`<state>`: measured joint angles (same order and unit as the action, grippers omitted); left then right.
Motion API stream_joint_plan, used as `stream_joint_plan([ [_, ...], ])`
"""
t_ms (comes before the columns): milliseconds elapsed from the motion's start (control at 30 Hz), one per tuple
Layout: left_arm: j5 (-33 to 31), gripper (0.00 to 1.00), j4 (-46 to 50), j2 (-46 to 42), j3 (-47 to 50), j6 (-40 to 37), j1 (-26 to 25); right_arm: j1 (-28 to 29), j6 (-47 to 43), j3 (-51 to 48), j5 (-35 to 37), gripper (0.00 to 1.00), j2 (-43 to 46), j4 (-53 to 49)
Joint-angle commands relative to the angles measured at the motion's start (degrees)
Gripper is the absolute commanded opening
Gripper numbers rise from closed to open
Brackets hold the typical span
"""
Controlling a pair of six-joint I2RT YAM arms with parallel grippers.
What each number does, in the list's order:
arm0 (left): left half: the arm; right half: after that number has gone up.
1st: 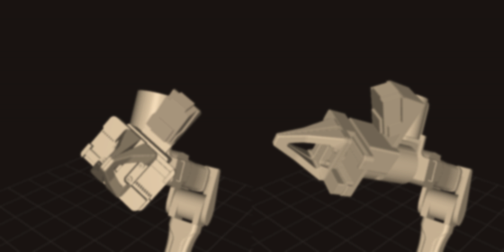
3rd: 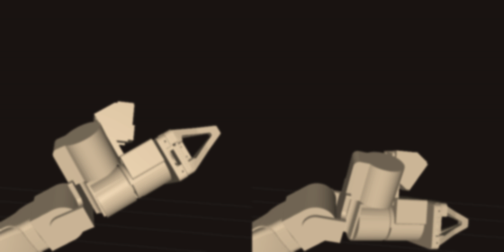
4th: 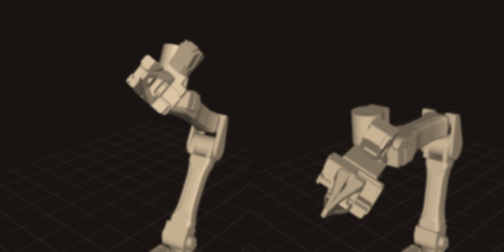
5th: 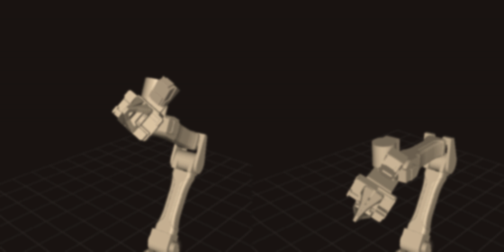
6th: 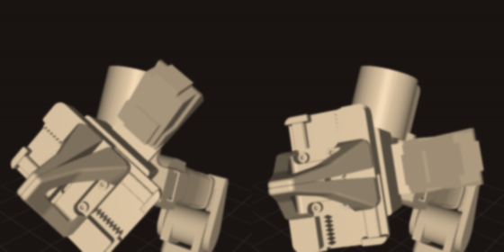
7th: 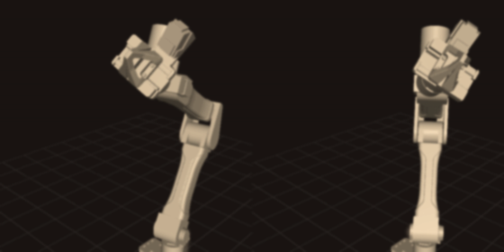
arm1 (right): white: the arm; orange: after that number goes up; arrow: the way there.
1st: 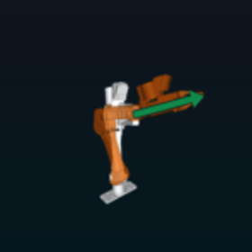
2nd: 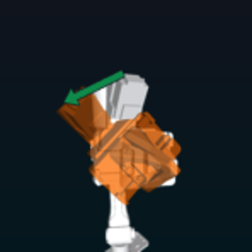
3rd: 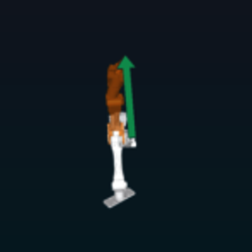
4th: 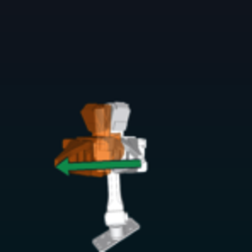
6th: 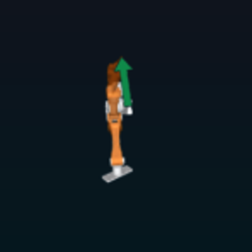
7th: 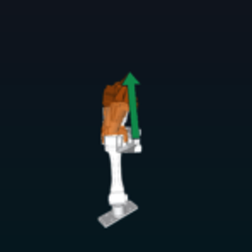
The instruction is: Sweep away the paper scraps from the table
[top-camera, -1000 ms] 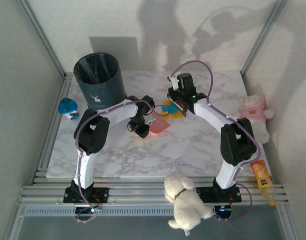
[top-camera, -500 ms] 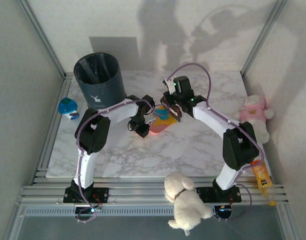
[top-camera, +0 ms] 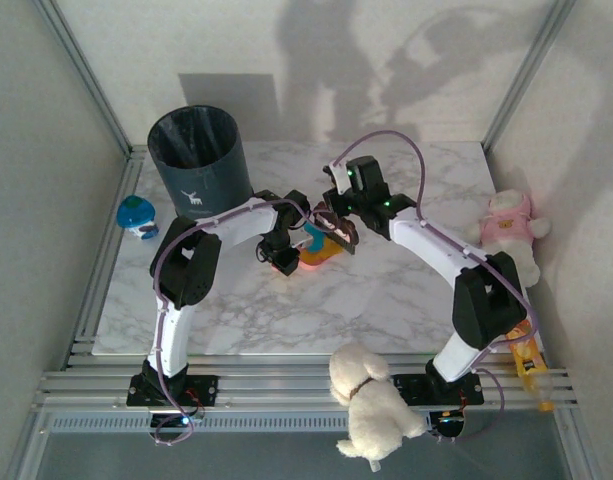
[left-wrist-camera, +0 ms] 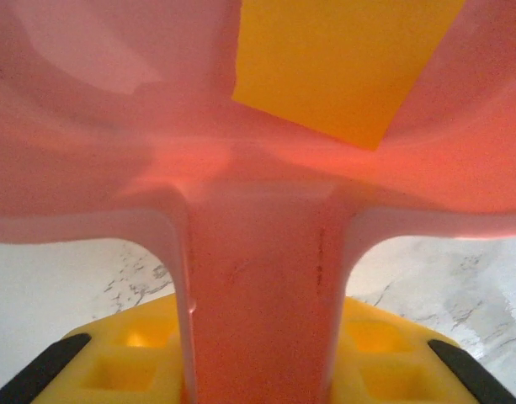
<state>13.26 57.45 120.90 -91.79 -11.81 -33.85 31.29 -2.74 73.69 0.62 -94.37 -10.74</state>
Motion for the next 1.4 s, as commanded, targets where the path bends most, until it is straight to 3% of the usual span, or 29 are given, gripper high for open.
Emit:
stream_joint_plan([
  [0,-1.02,0.00,4.16,-0.64,0.58,0.13,-0.50,0.51,3.05,-0.94,2.52,0.00,2.80,2.08],
  [400,-0.59,0.00,3.94,-1.80,1.91,0.30,-1.22,0.47,6.65,-3.15,16.73,0.00,3.49,6.35],
  [1067,0.28,0.00,3.63,-1.56,1.78,-0.05,-1.29,3.63,11.64,-4.78,6.27,0.00,1.05,6.06],
  [1367,0.70,0.00,3.19,-2.03,2.11,0.04,-1.40,3.66,14.04,-4.82,9.84,0.00,3.44,6.67],
])
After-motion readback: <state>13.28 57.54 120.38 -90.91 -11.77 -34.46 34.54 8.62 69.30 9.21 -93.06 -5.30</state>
